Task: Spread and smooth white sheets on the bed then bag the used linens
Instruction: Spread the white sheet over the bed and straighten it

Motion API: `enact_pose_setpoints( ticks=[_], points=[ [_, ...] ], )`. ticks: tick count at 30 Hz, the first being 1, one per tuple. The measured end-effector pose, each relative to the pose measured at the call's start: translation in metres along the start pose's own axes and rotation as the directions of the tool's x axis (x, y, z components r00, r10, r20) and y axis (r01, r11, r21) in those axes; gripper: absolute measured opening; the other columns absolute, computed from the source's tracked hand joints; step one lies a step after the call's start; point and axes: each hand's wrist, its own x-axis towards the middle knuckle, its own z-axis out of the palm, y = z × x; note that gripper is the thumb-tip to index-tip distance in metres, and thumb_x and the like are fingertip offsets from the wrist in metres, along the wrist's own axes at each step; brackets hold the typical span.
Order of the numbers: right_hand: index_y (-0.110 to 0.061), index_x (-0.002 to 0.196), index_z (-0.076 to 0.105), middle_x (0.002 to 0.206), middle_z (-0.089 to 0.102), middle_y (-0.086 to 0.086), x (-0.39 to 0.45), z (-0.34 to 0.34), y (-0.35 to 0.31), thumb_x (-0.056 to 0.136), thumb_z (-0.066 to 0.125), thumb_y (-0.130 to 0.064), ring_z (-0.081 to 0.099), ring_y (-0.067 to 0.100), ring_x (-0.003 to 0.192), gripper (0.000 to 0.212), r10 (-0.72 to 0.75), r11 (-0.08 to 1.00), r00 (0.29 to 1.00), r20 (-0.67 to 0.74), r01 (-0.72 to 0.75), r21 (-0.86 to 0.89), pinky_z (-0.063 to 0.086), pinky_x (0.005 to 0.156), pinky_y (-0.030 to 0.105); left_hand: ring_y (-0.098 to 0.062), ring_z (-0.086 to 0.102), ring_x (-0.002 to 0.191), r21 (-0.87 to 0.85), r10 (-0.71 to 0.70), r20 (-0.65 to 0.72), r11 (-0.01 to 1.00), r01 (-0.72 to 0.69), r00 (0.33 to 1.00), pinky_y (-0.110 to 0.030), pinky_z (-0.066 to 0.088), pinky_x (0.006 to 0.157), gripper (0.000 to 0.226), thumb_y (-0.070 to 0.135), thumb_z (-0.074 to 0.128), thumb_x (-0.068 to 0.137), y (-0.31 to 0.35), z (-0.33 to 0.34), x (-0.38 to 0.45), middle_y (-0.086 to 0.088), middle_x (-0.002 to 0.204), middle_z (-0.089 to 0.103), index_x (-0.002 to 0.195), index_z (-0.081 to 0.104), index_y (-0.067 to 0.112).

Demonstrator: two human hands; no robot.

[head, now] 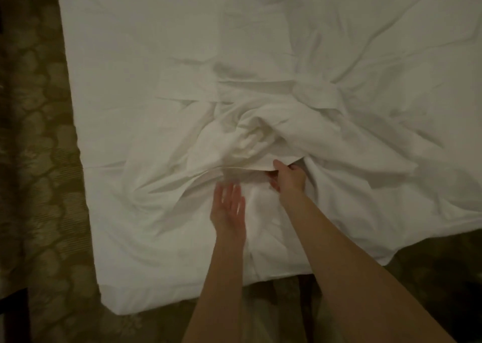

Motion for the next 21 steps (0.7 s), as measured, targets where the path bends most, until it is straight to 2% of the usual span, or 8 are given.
enact_pose_setpoints(
  ticks=[2, 4, 7, 9, 11, 16, 19, 21],
  points=[
    [-0.007, 0.096, 0.068, 0.090, 0.070, 0.011, 0.000, -0.013, 0.000, 0.085, 0.069, -0.017, 0.066, 0.023, 0.072, 0.015, 0.003, 0.999, 0.998, 0.056, -0.001, -0.045, 0.049, 0.056, 0.030, -0.022, 0.059, 0.119, 0.125, -0.057, 0.064, 0.991, 0.049, 0.996, -0.037, 0.044, 0.103, 0.041, 0.032, 0.054, 0.097, -0.015, 0.026, -0.001, -0.006, 0.128, 0.060, 0.133, 0.053, 0.015],
    [-0.005, 0.106, 0.067, 0.099, 0.071, 0.012, -0.009, -0.030, 0.003, 0.086, 0.068, -0.015, 0.069, 0.024, 0.081, 0.023, 0.012, 0.999, 0.988, 0.152, -0.004, -0.054, 0.052, 0.060, 0.028, -0.023, 0.064, 0.108, 0.230, -0.105, 0.059, 0.969, 0.089, 0.993, -0.037, 0.050, 0.097, 0.043, 0.029, 0.063, 0.092, -0.028, 0.045, -0.004, -0.009, 0.118, 0.066, 0.128, 0.058, 0.006],
    [-0.007, 0.105, 0.066, 0.101, 0.071, 0.010, -0.031, -0.061, 0.009, 0.088, 0.067, -0.012, 0.068, 0.018, 0.082, 0.018, 0.112, 0.992, 0.942, 0.316, -0.089, -0.087, 0.052, 0.062, 0.022, -0.028, 0.066, 0.085, 0.268, -0.018, -0.108, 0.962, 0.046, 0.994, -0.032, 0.058, 0.069, 0.037, 0.007, 0.062, 0.091, -0.049, 0.051, -0.006, -0.022, 0.109, 0.064, 0.124, 0.056, -0.010],
    [-0.009, 0.099, 0.067, 0.092, 0.072, 0.007, -0.038, -0.080, 0.008, 0.088, 0.067, -0.014, 0.069, 0.014, 0.078, 0.012, 0.184, 0.982, 0.913, 0.364, -0.190, -0.019, 0.052, 0.068, 0.023, -0.030, 0.065, 0.087, 0.246, 0.049, -0.169, 0.969, -0.006, 0.984, -0.029, 0.059, 0.059, 0.036, 0.003, 0.056, 0.094, -0.054, 0.048, -0.012, -0.025, 0.116, 0.062, 0.127, 0.052, -0.011],
    [-0.013, 0.093, 0.066, 0.083, 0.072, 0.002, -0.031, -0.088, -0.002, 0.090, 0.065, -0.012, 0.069, 0.012, 0.074, 0.004, 0.193, 0.949, 0.894, 0.406, -0.275, 0.156, 0.051, 0.071, 0.025, -0.030, 0.064, 0.101, 0.178, 0.098, -0.166, 0.982, -0.068, 0.981, -0.030, 0.058, 0.063, 0.038, 0.004, 0.054, 0.096, -0.054, 0.041, -0.017, -0.021, 0.126, 0.060, 0.133, 0.049, -0.004],
    [-0.014, 0.109, 0.057, 0.085, 0.062, 0.005, 0.008, -0.070, -0.044, 0.092, 0.052, 0.004, 0.059, 0.018, 0.075, 0.025, 0.208, 0.771, 0.933, 0.293, -0.341, 0.538, 0.054, 0.061, 0.033, -0.019, 0.064, 0.100, 0.058, 0.208, -0.167, 0.978, -0.201, 0.964, -0.031, 0.060, 0.071, 0.035, 0.010, 0.052, 0.099, -0.037, 0.027, -0.031, -0.009, 0.124, 0.061, 0.133, 0.049, 0.006],
    [-0.018, 0.106, 0.058, 0.088, 0.062, 0.002, 0.017, -0.072, -0.067, 0.095, 0.052, -0.005, 0.058, 0.017, 0.077, 0.018, 0.182, 0.708, 0.942, 0.282, -0.325, 0.628, 0.050, 0.061, 0.032, -0.016, 0.063, 0.108, -0.104, 0.254, -0.165, 0.956, -0.273, 0.953, -0.033, 0.054, 0.093, 0.037, 0.018, 0.050, 0.100, -0.026, 0.022, -0.024, -0.006, 0.123, 0.062, 0.135, 0.049, 0.006],
    [-0.016, 0.117, 0.057, 0.095, 0.062, 0.003, 0.022, -0.082, -0.079, 0.096, 0.052, -0.009, 0.057, 0.016, 0.078, 0.023, 0.131, 0.731, 0.957, 0.258, -0.269, 0.627, 0.050, 0.060, 0.030, -0.018, 0.061, 0.114, -0.203, 0.260, -0.147, 0.936, -0.287, 0.954, -0.033, 0.047, 0.102, 0.038, 0.020, 0.048, 0.101, -0.028, 0.027, -0.020, -0.007, 0.127, 0.062, 0.137, 0.049, 0.007]
  ],
)
